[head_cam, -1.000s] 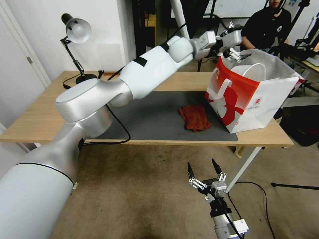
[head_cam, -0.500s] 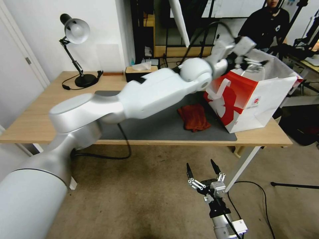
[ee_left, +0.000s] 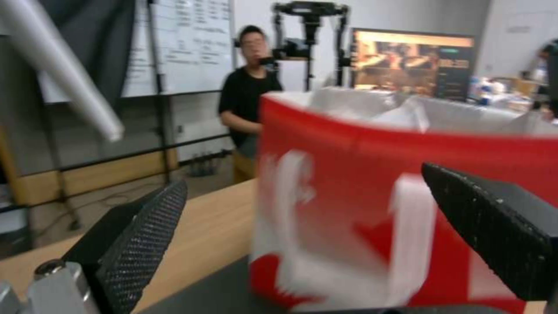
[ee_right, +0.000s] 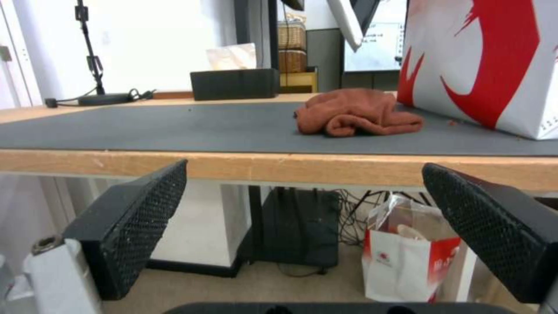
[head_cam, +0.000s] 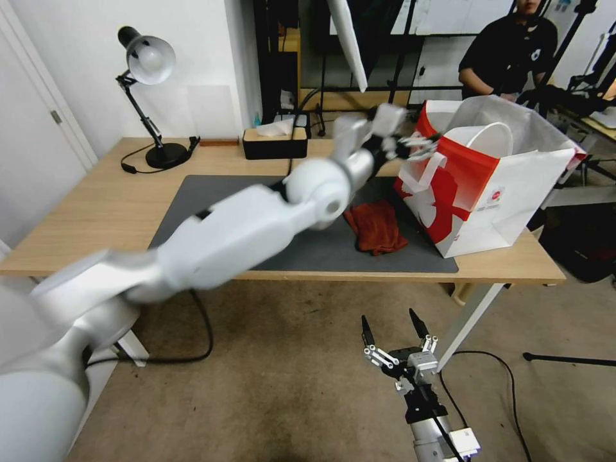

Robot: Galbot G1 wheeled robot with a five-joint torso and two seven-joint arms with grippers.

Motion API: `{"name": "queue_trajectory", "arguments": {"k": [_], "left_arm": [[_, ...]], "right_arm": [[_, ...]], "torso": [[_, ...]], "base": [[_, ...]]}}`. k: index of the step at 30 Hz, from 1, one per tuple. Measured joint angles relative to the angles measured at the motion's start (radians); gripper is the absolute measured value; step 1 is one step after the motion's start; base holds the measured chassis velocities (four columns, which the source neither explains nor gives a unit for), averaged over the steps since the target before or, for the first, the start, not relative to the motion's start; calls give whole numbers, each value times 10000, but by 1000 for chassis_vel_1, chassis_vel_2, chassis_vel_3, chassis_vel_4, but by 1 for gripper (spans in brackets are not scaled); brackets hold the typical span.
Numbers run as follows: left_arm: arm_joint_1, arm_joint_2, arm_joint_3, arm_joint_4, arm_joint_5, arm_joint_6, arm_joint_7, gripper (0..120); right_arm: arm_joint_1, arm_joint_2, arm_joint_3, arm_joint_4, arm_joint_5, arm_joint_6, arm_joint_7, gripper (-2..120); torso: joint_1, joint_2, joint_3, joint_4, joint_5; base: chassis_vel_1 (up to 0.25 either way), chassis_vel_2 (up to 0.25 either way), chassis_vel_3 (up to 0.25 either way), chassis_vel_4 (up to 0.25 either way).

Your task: Sweep shrimp from table into container with towel, then put container into takeout bag.

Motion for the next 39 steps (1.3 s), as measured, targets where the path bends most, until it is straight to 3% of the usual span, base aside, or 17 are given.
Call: {"name": "queue_trajectory", "arguments": {"k": [1, 2, 3, 4, 6, 8, 9, 12, 14, 15, 18, 19, 20, 22, 35, 37, 39], "left_arm": [[605, 520, -301, -419, 315, -120, -69, 100], [793, 662, -408, -534, 407, -160, -79, 100], [1657, 1176, -890, -997, 769, -286, -98, 100], [1657, 1176, -890, -997, 769, -286, -98, 100], [2814, 1709, -1555, -1524, 1227, -382, -103, 100], [4732, 2360, -2930, -2167, 2268, -649, -35, 100], [4732, 2360, -2930, -2167, 2268, -649, -35, 100], [6983, 2856, -4481, -2544, 3489, -1134, 121, 100], [7363, 2902, -4704, -2573, 3708, -1257, 150, 100], [8221, 2950, -5283, -2630, 4264, -1590, 232, 100], [8886, 2946, -5715, -2658, 4673, -1906, 344, 100], [9726, 2868, -6206, -2660, 5115, -2326, 413, 100], [9726, 2868, -6206, -2660, 5115, -2326, 413, 100], [10996, 2619, -6912, -2703, 5867, -2981, 372, 100], [12654, 2105, -7721, -2906, 7301, -3933, 17, 100], [13734, 1370, -8367, -2936, 8115, -4640, -312, 100], [14071, 1057, -8517, -2889, 8328, -4859, -379, 100]], "right_arm": [[-18, -6, 17, 8, -5, 0, 6, 100], [-24, -8, 21, 11, -7, 0, 8, 100], [-34, -4, 31, 23, -8, 0, 11, 100], [-34, -4, 31, 23, -8, 0, 11, 100], [-51, 18, 41, 27, -12, 2, 14, 100], [-66, 41, 46, 31, -7, 2, 41, 100], [-66, 41, 46, 31, -7, 2, 41, 100], [-58, -17, -28, 44, 16, -49, 94, 100], [-56, -28, -31, 44, 19, -55, 98, 100], [-64, -30, -21, 45, 25, -61, 107, 100], [-69, -19, -8, 52, 25, -64, 113, 100], [-66, 1, 2, 60, 25, -71, 144, 100], [-66, 1, 2, 60, 25, -71, 144, 100], [-23, 50, 4, 85, -7, -112, 235, 100], [179, 111, 24, 255, -210, -424, 603, 100], [417, 79, 100, 391, -207, -688, 663, 100], [476, 73, 120, 434, -148, -798, 671, 100]], "torso": [[1, 0, 0, 0, 0], [0, 0, 0, 1, 1], [0, 0, 0, 3, -1], [0, 0, 0, 3, -1], [0, 0, 0, 2, -3], [-2, 1, 0, 1, 2], [-2, 1, 0, 1, 2], [-2, 1, 0, 5, 2], [-2, 0, 0, 7, 0], [-2, 1, -1, 3, 2], [-2, 1, -1, -1, 5], [-2, 0, 0, -3, 1], [-2, 0, 0, -3, 1], [-2, 1, 0, 0, 3], [-2, 0, 0, 0, 4], [0, 0, 0, -2, 6], [0, 0, 1, 0, 4]], "base": [[0, 0, 0, 0], [0, 0, 0, 0], [0, 0, 0, 0], [0, 0, 0, 0], [0, 0, 0, 0], [0, 0, 0, 0], [0, 0, 0, 0], [0, 0, 0, 0], [0, 0, 0, 0], [0, 0, 0, 0], [0, 0, 0, 0], [0, 0, 0, 0], [0, 0, 0, 0], [0, 0, 0, 0], [0, 0, 0, 0], [0, 0, 0, 0], [0, 0, 0, 0]]}}
